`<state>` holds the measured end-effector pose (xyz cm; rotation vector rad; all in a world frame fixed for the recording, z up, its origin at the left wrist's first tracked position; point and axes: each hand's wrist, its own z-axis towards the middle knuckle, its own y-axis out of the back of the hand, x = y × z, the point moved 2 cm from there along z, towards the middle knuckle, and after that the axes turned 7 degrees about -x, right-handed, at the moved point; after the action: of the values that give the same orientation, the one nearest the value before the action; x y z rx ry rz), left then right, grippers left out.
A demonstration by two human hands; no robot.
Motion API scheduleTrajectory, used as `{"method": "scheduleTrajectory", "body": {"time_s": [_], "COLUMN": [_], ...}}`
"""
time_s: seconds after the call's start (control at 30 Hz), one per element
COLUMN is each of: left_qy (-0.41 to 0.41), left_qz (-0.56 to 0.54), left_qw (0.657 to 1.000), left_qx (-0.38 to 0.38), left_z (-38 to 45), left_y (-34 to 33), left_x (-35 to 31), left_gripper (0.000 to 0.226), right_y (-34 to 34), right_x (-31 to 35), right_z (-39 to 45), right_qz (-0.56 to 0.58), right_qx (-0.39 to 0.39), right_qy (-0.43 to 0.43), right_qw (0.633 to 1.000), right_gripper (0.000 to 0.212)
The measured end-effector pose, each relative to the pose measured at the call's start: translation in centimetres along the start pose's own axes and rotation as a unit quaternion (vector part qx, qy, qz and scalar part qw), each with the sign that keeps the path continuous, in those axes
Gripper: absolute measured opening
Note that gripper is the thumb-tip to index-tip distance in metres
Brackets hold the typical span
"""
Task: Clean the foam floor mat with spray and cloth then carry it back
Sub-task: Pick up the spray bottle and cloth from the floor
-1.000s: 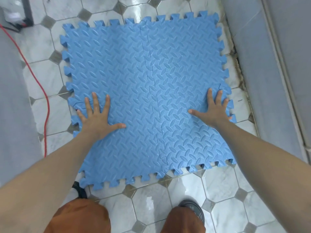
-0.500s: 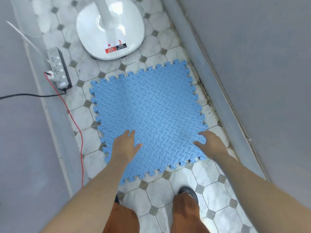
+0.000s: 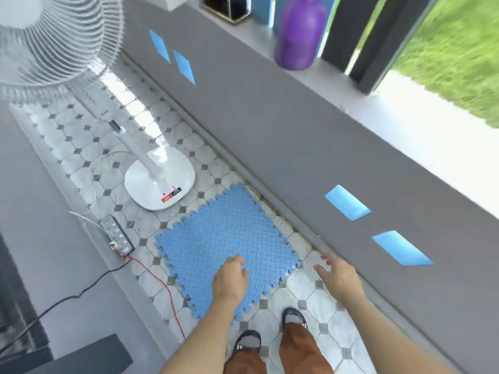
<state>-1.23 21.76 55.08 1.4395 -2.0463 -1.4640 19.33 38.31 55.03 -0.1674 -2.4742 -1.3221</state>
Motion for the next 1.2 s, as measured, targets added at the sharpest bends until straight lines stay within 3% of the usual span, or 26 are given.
{"method": "scheduleTrajectory", "body": {"time_s": [0.2, 0.33, 0.43, 0.63, 0.77, 0.97, 1.2], "left_qy": [-0.179, -0.307, -0.417, -0.597, -0.684, -0.753, -0.793], "left_qz": [0.086, 0.142, 0.162, 0.226, 0.205, 0.227, 0.331], "left_qw": [0.98, 0.941, 0.894, 0.768, 0.693, 0.584, 0.433], "left_qx": [0.005, 0.005, 0.016, 0.054, 0.099, 0.203, 0.274], "left_z": [-4.9, -8.4, -12.3, -25.2, -35.7, -48.6, -53.4], "left_y": [6.6, 7.3, 5.6, -2.0, -8.0, -16.9, -29.4], "left_x": [-9.2, -17.8, -24.9, -36.0, -38.9, -37.1, -31.9], "left_gripper": [0.03, 0.026, 0.031, 0.055, 0.071, 0.08, 0.074], "right_y": [8.8, 14.2, 16.4, 14.0, 8.6, -1.3, -10.9], "right_x": [-5.5, -12.1, -18.2, -30.7, -35.9, -36.7, -35.7], "right_z": [-11.6, -17.6, -22.7, -37.0, -48.3, -59.2, -58.6], "right_qz": [0.102, 0.14, 0.196, 0.31, 0.376, 0.45, 0.489], "right_qx": [-0.092, -0.178, -0.243, -0.339, -0.392, -0.395, -0.395], "right_qy": [-0.136, -0.201, -0.268, -0.425, -0.532, -0.647, -0.714], "right_qw": [0.981, 0.953, 0.912, 0.78, 0.65, 0.472, 0.308], "right_gripper": [0.04, 0.043, 0.042, 0.047, 0.048, 0.05, 0.051]}}
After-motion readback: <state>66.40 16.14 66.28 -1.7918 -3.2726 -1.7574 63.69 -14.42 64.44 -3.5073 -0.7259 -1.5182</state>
